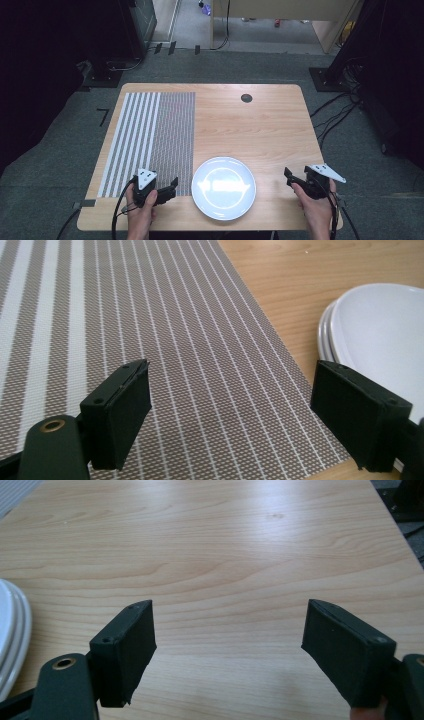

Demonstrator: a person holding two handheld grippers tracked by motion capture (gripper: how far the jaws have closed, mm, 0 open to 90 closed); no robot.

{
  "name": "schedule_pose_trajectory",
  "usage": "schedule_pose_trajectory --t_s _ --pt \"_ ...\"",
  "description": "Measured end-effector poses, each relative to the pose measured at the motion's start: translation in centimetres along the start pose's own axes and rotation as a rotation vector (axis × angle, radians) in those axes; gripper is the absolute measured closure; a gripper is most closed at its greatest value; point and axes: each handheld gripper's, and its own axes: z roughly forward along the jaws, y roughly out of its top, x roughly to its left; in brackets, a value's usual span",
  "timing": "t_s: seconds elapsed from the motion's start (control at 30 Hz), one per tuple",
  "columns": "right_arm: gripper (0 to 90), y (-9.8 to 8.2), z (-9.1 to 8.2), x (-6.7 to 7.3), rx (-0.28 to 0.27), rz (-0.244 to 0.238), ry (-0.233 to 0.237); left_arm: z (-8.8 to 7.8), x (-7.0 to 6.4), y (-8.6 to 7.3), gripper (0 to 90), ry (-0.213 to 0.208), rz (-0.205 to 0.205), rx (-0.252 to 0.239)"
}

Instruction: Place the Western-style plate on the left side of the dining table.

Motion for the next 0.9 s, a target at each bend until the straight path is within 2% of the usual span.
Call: schedule_pose_trajectory --t_s 0.17,0.3,0.43,0.53,0.63,0.67,0.7,0.77,0.8,0.9 --pt "22.6 0.4 -0.2 1.4 -0.016 0.000 0.022 -0.1 -0.6 0.0 16.5 -0.030 0.009 -0.001" --pt "22.5 0.4 -0.1 2.3 -0.027 -0.026 -0.003 -0.1 -0.9 0.0 16.5 -0.043 0.010 -0.004" --pt "24.0 0.3 0.0 2.8 -0.029 -0.042 -0.002 -0.2 -1.0 0.1 16.5 -0.065 0.005 -0.017" --pt "29.0 0.3 -0.1 3.5 -0.039 -0.058 0.015 -0.2 -1.4 0.1 16.5 -0.074 0.010 -0.019" --pt "37.9 0.3 -0.2 3.7 -0.046 -0.053 0.038 -0.1 -1.7 0.1 16.6 -0.081 0.021 -0.011" --pt "37.9 0.3 -0.2 3.7 -0.046 -0.053 0.038 -0.1 -1.7 0.1 16.7 -0.081 0.021 -0.011" --pt "41.7 0.2 -0.3 3.9 -0.050 -0.037 0.059 -0.1 -1.8 0.1 16.7 -0.084 0.022 -0.010" --pt "43.3 0.1 -0.3 4.0 -0.051 -0.029 0.070 0.0 -2.0 0.0 16.8 -0.092 0.026 -0.008" --pt "45.5 0.0 -0.3 4.3 -0.056 -0.015 0.098 0.0 -2.2 0.0 16.9 -0.101 0.031 -0.008" --pt "48.5 0.0 -0.4 4.9 -0.059 -0.016 0.127 0.1 -2.5 0.0 17.0 -0.108 0.034 -0.007"
